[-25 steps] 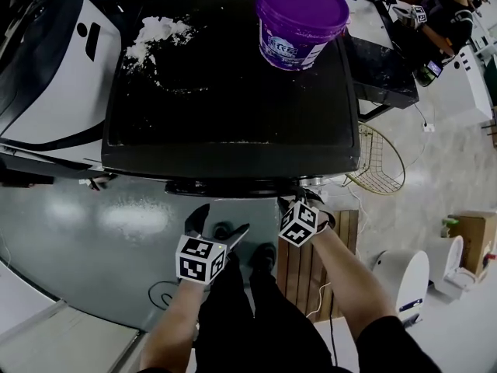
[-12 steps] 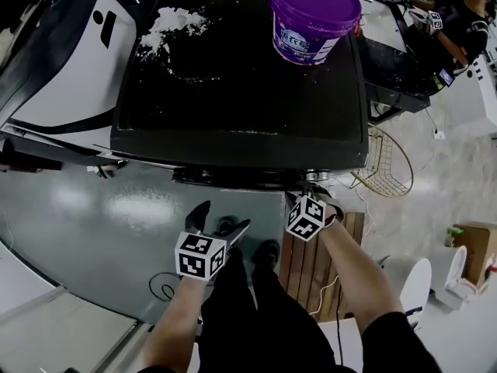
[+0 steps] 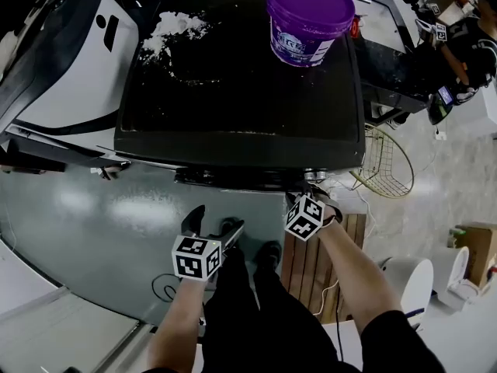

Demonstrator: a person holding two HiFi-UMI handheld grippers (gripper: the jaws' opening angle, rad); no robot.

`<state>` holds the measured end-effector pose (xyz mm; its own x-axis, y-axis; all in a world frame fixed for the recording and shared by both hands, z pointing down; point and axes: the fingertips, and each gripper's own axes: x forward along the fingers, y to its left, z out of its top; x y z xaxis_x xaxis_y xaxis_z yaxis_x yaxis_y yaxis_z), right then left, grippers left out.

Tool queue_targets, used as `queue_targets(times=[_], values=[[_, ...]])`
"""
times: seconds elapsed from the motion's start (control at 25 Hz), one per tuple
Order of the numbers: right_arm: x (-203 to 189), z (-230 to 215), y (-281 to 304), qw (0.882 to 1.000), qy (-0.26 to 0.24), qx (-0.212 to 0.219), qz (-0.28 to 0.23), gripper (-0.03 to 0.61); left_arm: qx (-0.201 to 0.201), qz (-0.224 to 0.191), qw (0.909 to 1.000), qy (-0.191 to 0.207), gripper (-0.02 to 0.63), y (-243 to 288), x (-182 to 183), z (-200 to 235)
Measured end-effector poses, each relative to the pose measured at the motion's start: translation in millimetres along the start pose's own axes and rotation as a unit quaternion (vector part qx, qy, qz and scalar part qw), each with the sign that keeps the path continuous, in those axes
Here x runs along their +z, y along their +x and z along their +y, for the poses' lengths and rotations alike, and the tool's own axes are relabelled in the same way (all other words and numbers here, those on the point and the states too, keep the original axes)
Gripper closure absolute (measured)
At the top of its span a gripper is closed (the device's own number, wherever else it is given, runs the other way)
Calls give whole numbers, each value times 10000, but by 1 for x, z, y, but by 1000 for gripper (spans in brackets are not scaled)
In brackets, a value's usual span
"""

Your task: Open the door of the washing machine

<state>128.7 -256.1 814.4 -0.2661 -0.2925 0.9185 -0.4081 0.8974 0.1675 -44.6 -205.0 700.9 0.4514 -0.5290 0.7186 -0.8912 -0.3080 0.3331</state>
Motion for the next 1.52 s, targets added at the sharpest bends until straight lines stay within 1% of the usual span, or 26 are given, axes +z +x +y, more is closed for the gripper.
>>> queue_targets(times=[0.12,0.28,0.44,0.56,0.68,0.84,0.92,0.96,1.0,1.08,1.12,1.16,1.24,1.4,1.52], values=[[-1,2,1,9999,-82,114,35,471,49,51,10000,-32,104,-4,-4,5],[1,1,3,9997,-168,83,138,466,49,26,10000,-62,104,-4,-4,8],[1,2,1,10000,-30,5,45,471,75,57,9999,-91,104,-7,-9,8],[0,1,1,10000,-21,60,34,476,49,60,10000,37,104,-12,-11,5],[1,1,1,9999,17,105,7,476,87,59,9999,-8,104,-17,-17,7],[-1,0,-2,9999,72,94,-7,479,9,21,10000,36,104,-19,-19,0],[-2,0,-3,9999,81,140,24,479,1,-14,10000,-11,104,-21,-19,-1],[-3,5,-5,9996,36,279,58,480,18,-22,10000,-37,104,-22,-20,-1],[-6,19,-7,9986,-65,522,83,483,42,-31,10000,-54,104,-23,-20,0],[-13,62,-12,9938,-326,1064,14,491,94,-44,9999,-62,104,-24,-21,2],[-16,83,-15,9916,-400,1229,-56,484,110,-37,9999,-62,104,-25,-21,2],[-18,99,-18,9907,-394,1299,-120,476,118,-25,9999,-57,104,-26,-23,1],[-19,113,-20,9919,-220,1231,-211,476,142,2,9999,-54,104,-26,-29,-2],[-20,118,-22,9952,169,932,-241,486,238,70,9995,-214,104,-33,-47,-11],[-20,127,-24,9950,448,859,-260,488,237,105,9993,-251,104,-36,-57,-21]])
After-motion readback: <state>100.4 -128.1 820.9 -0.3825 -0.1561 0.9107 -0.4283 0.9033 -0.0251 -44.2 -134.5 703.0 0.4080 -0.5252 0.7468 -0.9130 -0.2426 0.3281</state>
